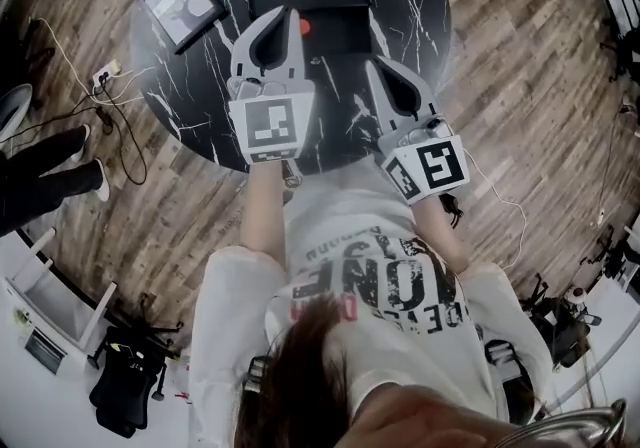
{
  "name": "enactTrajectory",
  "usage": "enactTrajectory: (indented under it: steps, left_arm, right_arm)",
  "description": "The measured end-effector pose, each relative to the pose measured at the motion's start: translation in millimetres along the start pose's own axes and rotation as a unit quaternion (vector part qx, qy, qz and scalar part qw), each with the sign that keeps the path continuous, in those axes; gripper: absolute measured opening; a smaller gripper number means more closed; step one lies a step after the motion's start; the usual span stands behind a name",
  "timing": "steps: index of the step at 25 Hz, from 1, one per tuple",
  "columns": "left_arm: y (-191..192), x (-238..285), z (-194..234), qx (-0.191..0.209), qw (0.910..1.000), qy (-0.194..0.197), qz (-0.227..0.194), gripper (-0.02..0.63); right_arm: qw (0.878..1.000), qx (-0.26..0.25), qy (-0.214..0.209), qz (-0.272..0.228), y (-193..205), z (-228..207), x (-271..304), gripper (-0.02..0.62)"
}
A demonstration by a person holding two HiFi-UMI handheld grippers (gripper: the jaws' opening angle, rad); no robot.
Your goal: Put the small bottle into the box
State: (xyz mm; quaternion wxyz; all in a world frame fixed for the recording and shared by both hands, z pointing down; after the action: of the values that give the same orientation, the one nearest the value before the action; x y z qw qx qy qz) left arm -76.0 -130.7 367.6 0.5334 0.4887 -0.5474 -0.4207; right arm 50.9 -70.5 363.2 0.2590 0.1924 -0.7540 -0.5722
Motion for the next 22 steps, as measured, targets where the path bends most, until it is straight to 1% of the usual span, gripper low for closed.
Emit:
enactTrajectory:
  steps: [4,11,15,18,22]
  left_arm:
    - [-26,-9,2,0.009,0.9996,-0.003,-0.028,0.003]
    - [-69,-36,7,-0.002,0.9972,-0.015,-0.073,0.003]
    - [-81,-55,12,-0.011,0.9955,-0.022,-0.091,0.003]
    - [-88,-69,14,-0.032,0.9941,-0.020,-0.102,0.003]
    - [-100,-90,21,-0.042,0.9905,-0.026,-0.128,0.003]
  right_arm:
    - [1.000,-0.012,0.003,-0.022,-20,2,-5,0.002]
    - [0.998,-0.039,0.002,-0.054,-59,11,-14,0.000]
    - [0.996,-0.051,0.001,-0.067,-73,18,-18,0.002]
    - [0.996,-0.058,0.000,-0.074,-81,24,-21,0.002]
    - [0.994,-0.068,-0.005,-0.086,-91,33,-22,0.002]
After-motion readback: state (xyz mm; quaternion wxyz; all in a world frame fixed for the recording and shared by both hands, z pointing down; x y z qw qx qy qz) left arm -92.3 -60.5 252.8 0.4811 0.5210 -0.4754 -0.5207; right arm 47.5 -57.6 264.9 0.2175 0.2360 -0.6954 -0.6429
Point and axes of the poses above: the fingertips, and each gripper's own axes: x forward along the fingers, z to its left, y out of its underside, the point moved 2 cm from there along -x, backward along the fingers, and after that the axes turned 15 degrees about -y, right-handed, at the moved point
